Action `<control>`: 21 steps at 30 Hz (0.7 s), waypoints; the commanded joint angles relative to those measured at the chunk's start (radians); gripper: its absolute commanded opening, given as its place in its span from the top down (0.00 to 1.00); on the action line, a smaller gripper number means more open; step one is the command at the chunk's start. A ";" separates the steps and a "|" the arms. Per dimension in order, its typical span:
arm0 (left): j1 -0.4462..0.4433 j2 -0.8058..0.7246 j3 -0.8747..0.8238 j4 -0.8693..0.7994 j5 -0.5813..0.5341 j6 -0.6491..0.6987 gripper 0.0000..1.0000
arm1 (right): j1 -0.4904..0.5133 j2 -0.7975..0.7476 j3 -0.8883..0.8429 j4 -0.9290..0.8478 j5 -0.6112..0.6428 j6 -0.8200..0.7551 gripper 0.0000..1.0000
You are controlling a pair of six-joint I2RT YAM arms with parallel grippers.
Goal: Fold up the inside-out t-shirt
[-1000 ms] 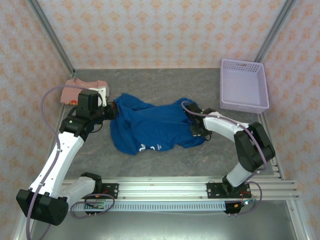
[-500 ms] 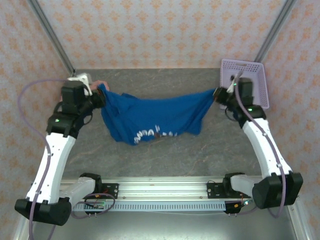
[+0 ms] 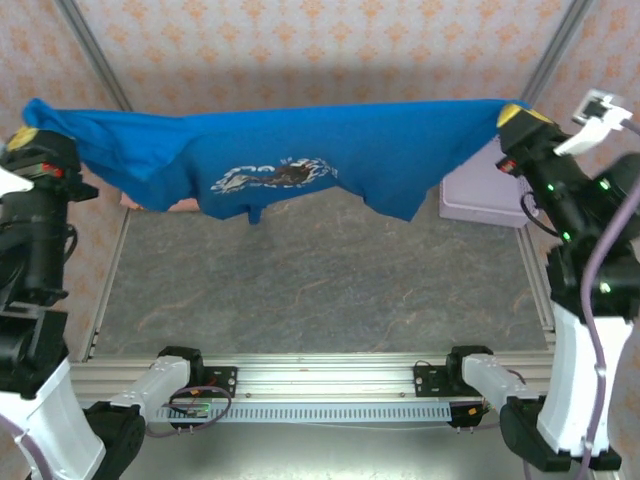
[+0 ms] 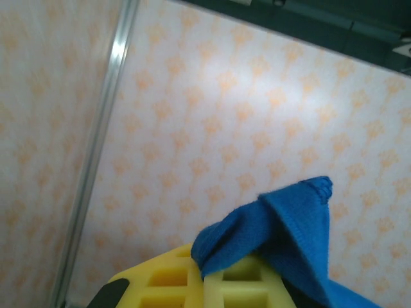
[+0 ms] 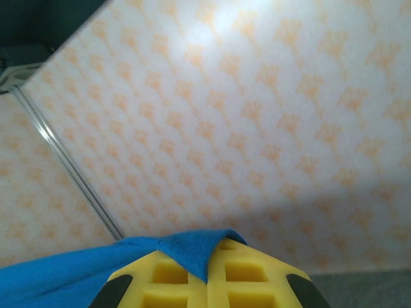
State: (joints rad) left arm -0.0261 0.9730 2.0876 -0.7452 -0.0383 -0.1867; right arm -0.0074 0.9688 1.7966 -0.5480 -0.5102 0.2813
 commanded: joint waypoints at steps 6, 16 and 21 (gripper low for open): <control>0.008 0.145 0.213 -0.130 -0.113 0.129 1.00 | -0.011 -0.004 0.154 -0.159 0.169 -0.111 1.00; 0.009 0.462 0.208 -0.065 -0.157 0.152 1.00 | -0.007 0.244 0.021 0.032 0.194 -0.100 1.00; 0.012 0.697 0.140 0.039 -0.165 0.156 1.00 | 0.056 0.519 -0.052 0.186 0.254 -0.115 1.00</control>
State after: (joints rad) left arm -0.0261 1.5700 2.2547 -0.7883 -0.1421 -0.0505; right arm 0.0235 1.3682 1.7809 -0.4648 -0.3363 0.1783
